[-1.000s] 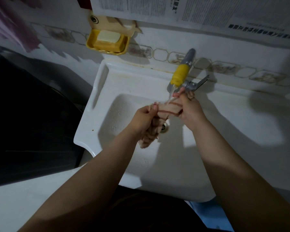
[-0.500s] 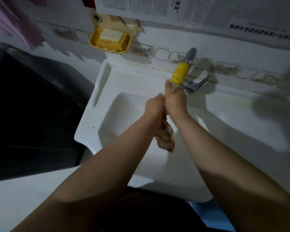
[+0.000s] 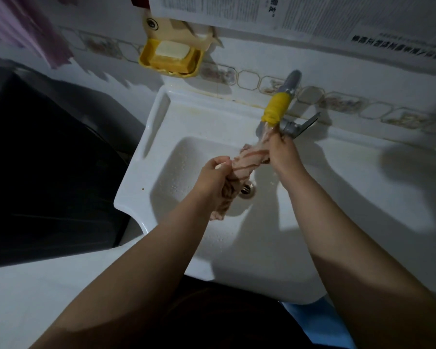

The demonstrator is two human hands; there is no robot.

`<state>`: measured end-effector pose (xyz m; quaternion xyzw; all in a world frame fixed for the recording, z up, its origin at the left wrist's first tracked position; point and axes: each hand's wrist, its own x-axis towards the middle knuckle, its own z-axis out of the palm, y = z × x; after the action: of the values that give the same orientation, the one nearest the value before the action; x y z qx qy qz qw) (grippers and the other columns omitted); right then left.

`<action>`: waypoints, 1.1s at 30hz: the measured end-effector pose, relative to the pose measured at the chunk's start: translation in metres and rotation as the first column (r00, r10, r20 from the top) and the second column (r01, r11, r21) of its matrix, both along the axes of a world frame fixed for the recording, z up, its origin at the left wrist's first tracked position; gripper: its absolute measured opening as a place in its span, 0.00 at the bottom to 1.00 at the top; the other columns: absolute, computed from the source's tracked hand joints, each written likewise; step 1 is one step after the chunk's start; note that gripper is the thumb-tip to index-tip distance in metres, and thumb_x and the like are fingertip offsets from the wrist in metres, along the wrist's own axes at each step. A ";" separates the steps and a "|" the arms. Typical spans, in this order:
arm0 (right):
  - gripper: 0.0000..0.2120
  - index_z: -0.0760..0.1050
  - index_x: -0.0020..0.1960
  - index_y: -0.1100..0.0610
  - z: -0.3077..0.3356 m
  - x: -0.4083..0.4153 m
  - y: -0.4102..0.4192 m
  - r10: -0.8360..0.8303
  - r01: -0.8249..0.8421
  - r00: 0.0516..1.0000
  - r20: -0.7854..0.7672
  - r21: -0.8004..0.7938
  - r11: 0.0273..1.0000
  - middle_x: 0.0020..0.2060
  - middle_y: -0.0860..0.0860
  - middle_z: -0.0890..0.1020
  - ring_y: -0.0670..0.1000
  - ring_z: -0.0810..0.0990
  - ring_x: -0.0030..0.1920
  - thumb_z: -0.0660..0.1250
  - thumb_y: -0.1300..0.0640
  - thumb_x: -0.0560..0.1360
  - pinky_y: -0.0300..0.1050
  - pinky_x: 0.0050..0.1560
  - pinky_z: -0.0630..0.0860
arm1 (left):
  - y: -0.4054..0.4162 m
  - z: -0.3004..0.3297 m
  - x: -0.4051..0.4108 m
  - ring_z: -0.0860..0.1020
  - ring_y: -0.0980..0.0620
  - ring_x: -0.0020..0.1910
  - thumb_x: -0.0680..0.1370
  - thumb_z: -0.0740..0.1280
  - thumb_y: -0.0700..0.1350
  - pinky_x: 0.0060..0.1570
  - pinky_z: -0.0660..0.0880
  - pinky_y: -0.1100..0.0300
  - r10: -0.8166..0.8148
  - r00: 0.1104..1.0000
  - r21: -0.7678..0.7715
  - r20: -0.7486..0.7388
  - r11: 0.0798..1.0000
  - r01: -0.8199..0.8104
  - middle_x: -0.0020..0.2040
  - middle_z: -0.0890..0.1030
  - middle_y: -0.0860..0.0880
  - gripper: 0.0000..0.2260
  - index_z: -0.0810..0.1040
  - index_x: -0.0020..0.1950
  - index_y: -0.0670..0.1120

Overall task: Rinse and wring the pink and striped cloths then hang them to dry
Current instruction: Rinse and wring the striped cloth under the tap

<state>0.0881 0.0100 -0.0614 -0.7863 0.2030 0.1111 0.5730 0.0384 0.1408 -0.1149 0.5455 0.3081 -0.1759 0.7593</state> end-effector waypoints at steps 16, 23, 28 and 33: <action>0.26 0.80 0.49 0.63 -0.004 -0.011 -0.030 0.295 -0.294 0.955 0.003 -0.069 0.953 0.48 0.62 0.83 0.58 0.82 0.51 0.59 0.40 0.77 0.56 0.57 0.77 | 0.021 0.011 0.004 0.78 0.53 0.49 0.80 0.63 0.40 0.47 0.75 0.59 -0.064 0.921 -0.085 0.383 0.991 0.104 0.51 0.79 0.49 0.07 0.78 0.55 0.42; 0.25 0.81 0.50 0.55 -0.006 -0.019 -0.039 -0.070 0.071 0.997 -0.012 0.235 0.969 0.44 0.56 0.85 0.56 0.84 0.46 0.71 0.37 0.62 0.53 0.50 0.80 | 0.013 0.016 0.004 0.79 0.49 0.47 0.81 0.60 0.45 0.39 0.77 0.60 -0.016 0.946 -0.106 0.325 0.993 0.054 0.52 0.80 0.40 0.16 0.75 0.61 0.33; 0.19 0.81 0.50 0.58 -0.004 -0.019 -0.041 -0.159 0.143 0.987 0.032 0.286 0.948 0.43 0.56 0.85 0.56 0.85 0.45 0.67 0.43 0.72 0.52 0.47 0.80 | 0.002 0.018 -0.004 0.79 0.50 0.48 0.81 0.61 0.40 0.46 0.78 0.55 -0.139 0.904 0.066 0.403 0.990 0.123 0.50 0.80 0.45 0.11 0.78 0.58 0.36; 0.19 0.78 0.57 0.60 -0.006 -0.024 -0.042 -0.195 0.173 0.979 0.058 0.268 0.948 0.45 0.57 0.85 0.55 0.85 0.45 0.64 0.45 0.77 0.48 0.43 0.81 | -0.010 0.015 -0.010 0.81 0.43 0.49 0.79 0.63 0.40 0.55 0.77 0.43 -0.244 0.849 0.207 0.469 0.965 0.163 0.50 0.83 0.41 0.10 0.80 0.55 0.37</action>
<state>0.0638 -0.0317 -0.0671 -0.6853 0.2348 0.0501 0.6876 0.0280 0.1308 -0.0995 0.6605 0.0586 -0.0861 0.7435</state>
